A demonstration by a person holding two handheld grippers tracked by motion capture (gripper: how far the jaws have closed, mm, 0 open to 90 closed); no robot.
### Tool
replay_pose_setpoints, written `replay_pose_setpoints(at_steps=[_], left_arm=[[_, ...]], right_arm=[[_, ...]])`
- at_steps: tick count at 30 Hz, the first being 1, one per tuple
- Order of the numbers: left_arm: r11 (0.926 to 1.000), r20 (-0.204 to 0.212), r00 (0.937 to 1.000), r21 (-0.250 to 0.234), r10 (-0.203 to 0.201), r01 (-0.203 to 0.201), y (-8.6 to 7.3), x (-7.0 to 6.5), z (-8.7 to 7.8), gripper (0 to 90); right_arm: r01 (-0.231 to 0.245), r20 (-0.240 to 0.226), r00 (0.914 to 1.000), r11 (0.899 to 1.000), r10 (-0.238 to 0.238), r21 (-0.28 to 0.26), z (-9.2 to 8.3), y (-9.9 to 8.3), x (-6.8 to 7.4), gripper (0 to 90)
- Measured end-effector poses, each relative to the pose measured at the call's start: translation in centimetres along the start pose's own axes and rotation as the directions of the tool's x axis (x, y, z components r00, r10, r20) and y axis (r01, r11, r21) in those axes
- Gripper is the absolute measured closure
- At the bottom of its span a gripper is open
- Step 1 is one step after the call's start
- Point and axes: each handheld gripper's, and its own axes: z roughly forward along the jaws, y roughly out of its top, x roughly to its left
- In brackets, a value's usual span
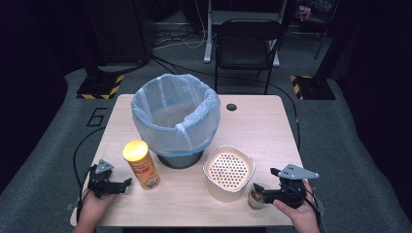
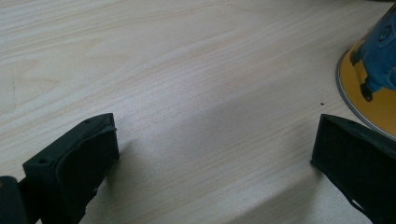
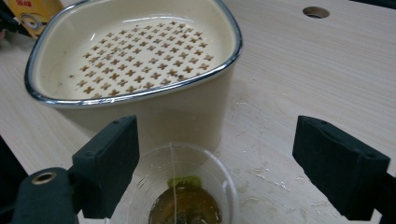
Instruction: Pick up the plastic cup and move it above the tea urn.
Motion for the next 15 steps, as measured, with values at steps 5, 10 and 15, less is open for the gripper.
replay_pose_setpoints(at_steps=[5,10,15], left_arm=[[1.0000,0.000,1.0000,0.000,0.000,0.000,0.0,0.0,0.0,0.2],[1.0000,0.000,1.0000,0.000,0.000,0.000,0.0,0.0,0.0,0.2],[1.0000,0.000,1.0000,0.000,0.000,0.000,0.0,0.0,0.0,0.2]], right_arm=[[0.022,-0.007,0.9997,1.000,-0.022,0.018,0.3,-0.5,0.8,13.9],[0.020,-0.006,0.9998,0.999,-0.019,0.038,0.6,-1.2,1.5,13.7],[0.037,0.000,0.9993,0.998,-0.037,0.057,1.0,-2.0,1.9,13.6]])
